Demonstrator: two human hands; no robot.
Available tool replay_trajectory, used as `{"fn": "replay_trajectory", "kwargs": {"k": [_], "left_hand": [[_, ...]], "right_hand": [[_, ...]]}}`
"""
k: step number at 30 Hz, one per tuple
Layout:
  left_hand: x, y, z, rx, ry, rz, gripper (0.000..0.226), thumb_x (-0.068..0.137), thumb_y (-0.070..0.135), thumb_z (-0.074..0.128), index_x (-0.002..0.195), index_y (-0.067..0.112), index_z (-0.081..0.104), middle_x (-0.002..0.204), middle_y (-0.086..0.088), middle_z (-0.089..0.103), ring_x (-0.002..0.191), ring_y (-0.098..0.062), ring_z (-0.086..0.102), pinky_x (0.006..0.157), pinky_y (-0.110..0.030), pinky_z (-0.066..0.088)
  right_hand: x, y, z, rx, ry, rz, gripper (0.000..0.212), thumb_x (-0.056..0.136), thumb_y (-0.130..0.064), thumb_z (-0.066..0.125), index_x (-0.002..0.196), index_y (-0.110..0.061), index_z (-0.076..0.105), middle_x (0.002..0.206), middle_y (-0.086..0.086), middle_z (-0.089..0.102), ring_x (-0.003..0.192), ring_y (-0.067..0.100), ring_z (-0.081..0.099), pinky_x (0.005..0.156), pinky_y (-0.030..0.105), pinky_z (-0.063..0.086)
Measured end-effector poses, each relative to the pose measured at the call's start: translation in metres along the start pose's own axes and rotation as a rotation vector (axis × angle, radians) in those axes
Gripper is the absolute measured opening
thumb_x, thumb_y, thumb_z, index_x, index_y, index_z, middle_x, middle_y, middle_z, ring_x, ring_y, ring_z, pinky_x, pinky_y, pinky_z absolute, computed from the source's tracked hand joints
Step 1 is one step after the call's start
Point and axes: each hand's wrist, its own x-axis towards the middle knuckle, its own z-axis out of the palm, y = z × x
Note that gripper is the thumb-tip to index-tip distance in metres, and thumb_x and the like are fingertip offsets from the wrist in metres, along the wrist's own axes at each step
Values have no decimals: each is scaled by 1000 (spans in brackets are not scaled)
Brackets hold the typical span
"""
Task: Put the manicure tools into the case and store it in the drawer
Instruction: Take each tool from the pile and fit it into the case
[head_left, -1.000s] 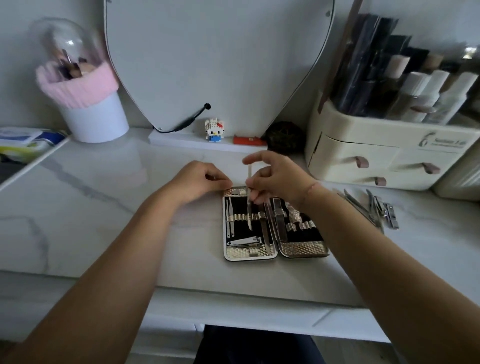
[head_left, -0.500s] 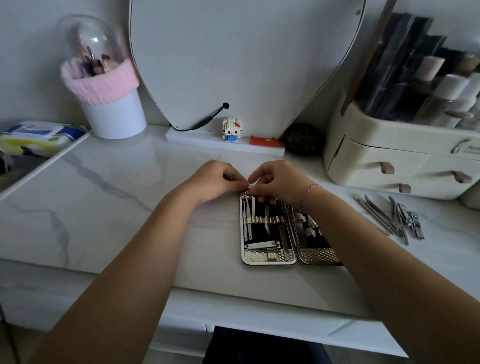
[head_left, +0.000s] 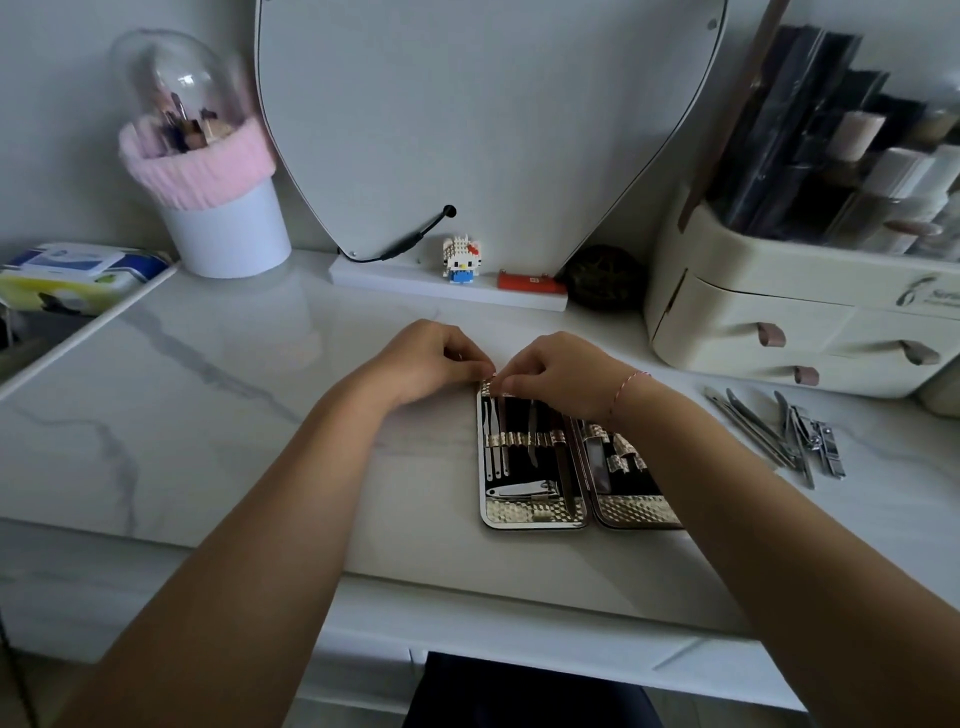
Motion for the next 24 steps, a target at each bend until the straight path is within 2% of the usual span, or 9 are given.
{"fn": "replay_trajectory", "kwargs": {"k": [6,9,12,16,19,20,21,23,24], "left_hand": [[-1,0,0,-12,-7,4,11,77,23,76,71,32,71,81,8,71,84,-9,64,82,-27,48],[0,0,0,-8,-7,6,11,77,23,75,72,31,71,80,10,70,79,-4,62,80,-25,47],[1,0,1,-10,-9,13,6,77,23,75,76,28,72,82,9,71,79,-3,61,76,-21,45],[4,-5,2,-14,-18,19,7,76,26,77,82,23,75,89,7,72,87,-5,62,81,-21,44],[7,-10,1,-9,-19,23,14,75,29,77,86,21,76,92,8,72,91,-5,62,87,-23,43],[8,-11,1,-7,-16,25,15,75,30,77,86,20,76,92,8,72,91,-6,62,86,-24,43],[9,-12,2,-5,-12,28,15,75,30,77,86,19,75,92,7,72,91,-6,62,86,-24,43],[9,-14,2,-5,-5,32,14,75,29,77,84,18,75,91,5,72,90,-8,62,87,-26,42],[9,-14,2,-10,-3,30,14,75,28,77,83,18,75,91,5,72,90,-8,62,88,-26,41]], "right_hand": [[-13,-1,-2,-39,-30,-15,25,89,-27,56,105,-16,73,100,8,67,96,22,59,87,31,46],[-20,-3,-1,-47,-16,-25,26,90,-25,54,107,-16,72,103,16,66,99,27,59,90,35,45],[-28,0,-1,46,69,-30,25,92,-20,53,111,-19,70,100,-3,64,97,13,59,92,25,44],[-54,26,-21,283,296,44,22,88,-16,60,107,-21,70,98,-9,68,87,-3,61,84,6,46],[-82,61,-44,222,442,149,17,83,-11,66,97,-19,72,82,-4,69,73,-17,57,83,8,47],[-90,72,-48,183,470,186,15,81,-10,67,91,-19,72,77,-2,68,67,-21,54,78,6,46],[-96,83,-49,144,489,227,12,79,-10,70,85,-20,72,75,-1,69,61,-20,54,71,7,48],[-101,100,-48,66,482,309,4,75,-14,74,79,-16,74,73,0,70,55,-6,57,59,10,49],[-101,106,-46,15,459,331,7,74,-16,75,81,-14,75,71,-2,69,57,-2,57,59,12,48]]}}
